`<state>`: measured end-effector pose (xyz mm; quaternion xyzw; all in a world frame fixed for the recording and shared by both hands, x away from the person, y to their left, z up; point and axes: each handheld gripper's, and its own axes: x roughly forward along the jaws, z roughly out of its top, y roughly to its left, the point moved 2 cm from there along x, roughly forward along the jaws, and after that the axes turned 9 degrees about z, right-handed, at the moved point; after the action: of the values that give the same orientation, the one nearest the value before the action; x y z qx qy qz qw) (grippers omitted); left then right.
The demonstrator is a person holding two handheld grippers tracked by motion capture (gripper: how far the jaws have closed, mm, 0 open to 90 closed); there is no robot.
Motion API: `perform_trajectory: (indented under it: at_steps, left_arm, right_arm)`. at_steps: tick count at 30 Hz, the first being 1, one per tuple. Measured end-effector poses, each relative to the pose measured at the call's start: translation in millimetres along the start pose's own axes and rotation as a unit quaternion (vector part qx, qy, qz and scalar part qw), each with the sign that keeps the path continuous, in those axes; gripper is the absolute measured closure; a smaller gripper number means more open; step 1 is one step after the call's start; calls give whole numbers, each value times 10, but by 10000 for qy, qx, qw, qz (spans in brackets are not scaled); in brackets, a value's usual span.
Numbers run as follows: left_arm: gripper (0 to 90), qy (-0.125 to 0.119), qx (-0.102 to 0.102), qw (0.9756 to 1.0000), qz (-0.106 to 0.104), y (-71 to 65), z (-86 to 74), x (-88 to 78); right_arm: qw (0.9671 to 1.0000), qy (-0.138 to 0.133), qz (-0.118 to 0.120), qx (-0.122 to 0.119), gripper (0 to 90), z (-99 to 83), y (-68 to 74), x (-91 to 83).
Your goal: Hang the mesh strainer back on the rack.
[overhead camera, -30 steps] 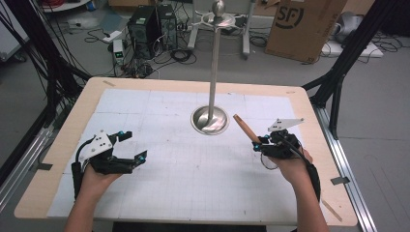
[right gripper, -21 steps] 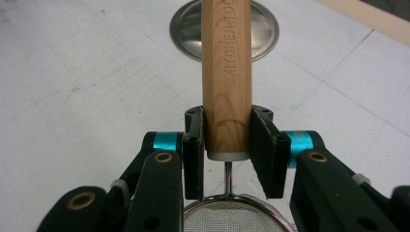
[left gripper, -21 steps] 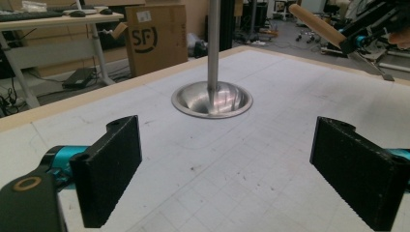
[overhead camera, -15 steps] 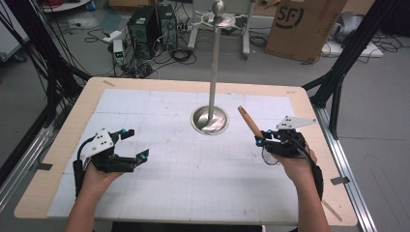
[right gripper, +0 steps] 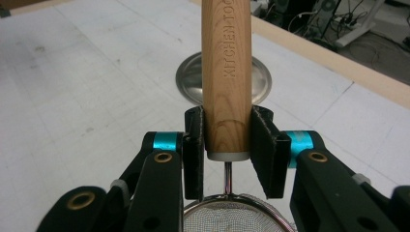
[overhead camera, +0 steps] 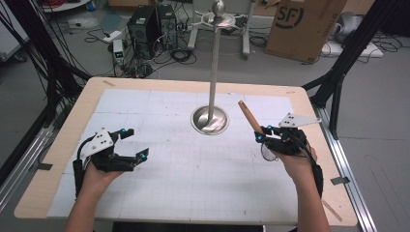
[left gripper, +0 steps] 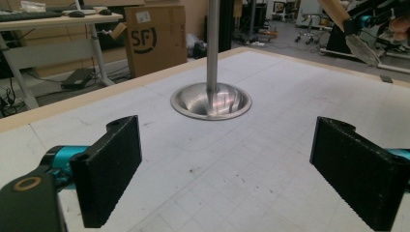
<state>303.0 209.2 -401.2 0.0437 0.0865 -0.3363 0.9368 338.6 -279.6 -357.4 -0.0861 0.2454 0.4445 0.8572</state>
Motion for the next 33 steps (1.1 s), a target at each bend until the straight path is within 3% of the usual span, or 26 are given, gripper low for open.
perform_trajectory:
  at_steps: [9,33]
  left_arm:
    - [116,31,10,10000,-50,-18,-8,-2]
    - [117,23,-19,10000,-58,-34,-3,-27]
  right_arm:
    - [9992,-407,31,16,682,180,-18,-31]
    - [9949,-989,38,-193,680,737,-82,-178]
